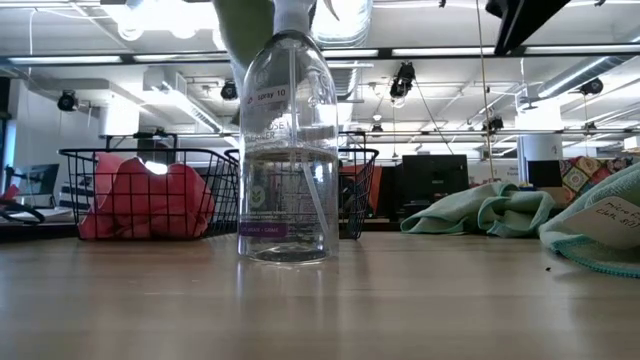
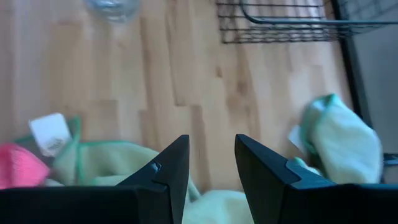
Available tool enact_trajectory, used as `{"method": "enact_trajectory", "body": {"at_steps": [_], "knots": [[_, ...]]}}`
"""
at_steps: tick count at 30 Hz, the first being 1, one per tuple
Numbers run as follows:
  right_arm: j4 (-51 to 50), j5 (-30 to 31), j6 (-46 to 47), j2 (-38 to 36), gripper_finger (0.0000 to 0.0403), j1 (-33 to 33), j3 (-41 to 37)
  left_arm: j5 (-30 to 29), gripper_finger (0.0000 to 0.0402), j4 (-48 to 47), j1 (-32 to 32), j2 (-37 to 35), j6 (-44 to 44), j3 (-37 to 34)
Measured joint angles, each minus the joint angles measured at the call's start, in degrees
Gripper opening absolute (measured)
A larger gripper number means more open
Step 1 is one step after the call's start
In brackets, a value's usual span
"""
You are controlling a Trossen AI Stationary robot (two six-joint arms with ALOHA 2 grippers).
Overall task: Sort microfiber towel by color & place in baskets
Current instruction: Put the bottom left green microfiber towel into the right black wire basket
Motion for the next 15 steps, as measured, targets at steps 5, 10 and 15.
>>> {"method": "enact_trajectory", "body": {"at_steps": [5, 10, 15], "knots": [[-1.0, 4.0, -1.4, -2.0, 0.0123, -1.6, -0.1, 0.7, 0.0011, 0.1, 4.8, 1.5, 0.8, -2.8], [-0.8, 9.8, 0.0, -2.3, 0.0123, -3.7, 0.0, 8.6, 0.0011, 1.2, 9.7, 5.0, 6.0, -3.5], [-0.8, 10.3, 3.7, -2.2, 0.0123, -5.9, -0.1, 18.2, 0.0011, 6.9, 14.2, 9.5, 16.4, -3.5]]}}
